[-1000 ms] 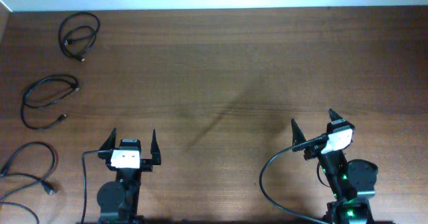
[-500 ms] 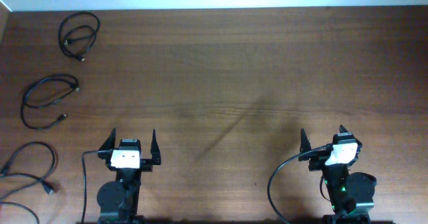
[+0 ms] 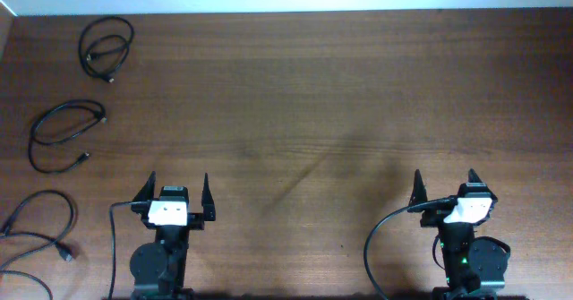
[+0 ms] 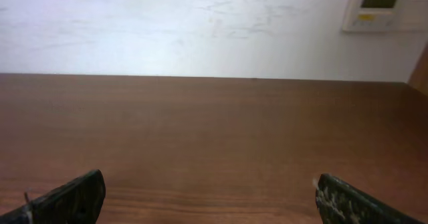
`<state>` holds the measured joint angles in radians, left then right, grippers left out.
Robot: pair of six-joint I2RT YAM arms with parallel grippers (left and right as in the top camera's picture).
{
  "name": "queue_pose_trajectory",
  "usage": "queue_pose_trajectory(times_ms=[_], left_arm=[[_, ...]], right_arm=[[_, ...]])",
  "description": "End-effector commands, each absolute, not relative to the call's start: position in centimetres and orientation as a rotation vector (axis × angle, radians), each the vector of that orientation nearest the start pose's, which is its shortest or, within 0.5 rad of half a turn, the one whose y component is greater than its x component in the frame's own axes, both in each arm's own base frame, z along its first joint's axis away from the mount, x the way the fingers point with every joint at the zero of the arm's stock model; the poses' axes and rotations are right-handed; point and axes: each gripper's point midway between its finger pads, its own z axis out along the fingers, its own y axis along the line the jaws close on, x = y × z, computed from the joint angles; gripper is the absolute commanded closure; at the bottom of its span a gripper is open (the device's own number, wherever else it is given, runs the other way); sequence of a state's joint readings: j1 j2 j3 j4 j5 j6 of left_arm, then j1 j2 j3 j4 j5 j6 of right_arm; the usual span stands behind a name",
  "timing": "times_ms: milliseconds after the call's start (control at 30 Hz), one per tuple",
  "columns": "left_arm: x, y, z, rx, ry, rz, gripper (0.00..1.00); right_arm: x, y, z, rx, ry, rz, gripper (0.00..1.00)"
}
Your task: Untangle cables
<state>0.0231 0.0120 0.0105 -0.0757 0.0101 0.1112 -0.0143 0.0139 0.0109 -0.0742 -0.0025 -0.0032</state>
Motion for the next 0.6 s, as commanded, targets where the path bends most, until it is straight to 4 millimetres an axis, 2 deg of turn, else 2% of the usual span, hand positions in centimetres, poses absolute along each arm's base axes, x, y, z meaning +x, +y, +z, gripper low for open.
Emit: queue_pose_trajectory(times_ms=[0, 567], left_arm=[[24.58, 0.66, 15.57, 0.066, 1.652, 0.1, 0.01], [24.58, 0.66, 15.57, 0.066, 1.652, 0.1, 0.01]], right_arm=[[24.56, -1.26, 15.57, 0.061, 1.648, -0.029, 0.01], [24.57, -1.02, 15.53, 0.023, 1.651, -0.04, 0.01]])
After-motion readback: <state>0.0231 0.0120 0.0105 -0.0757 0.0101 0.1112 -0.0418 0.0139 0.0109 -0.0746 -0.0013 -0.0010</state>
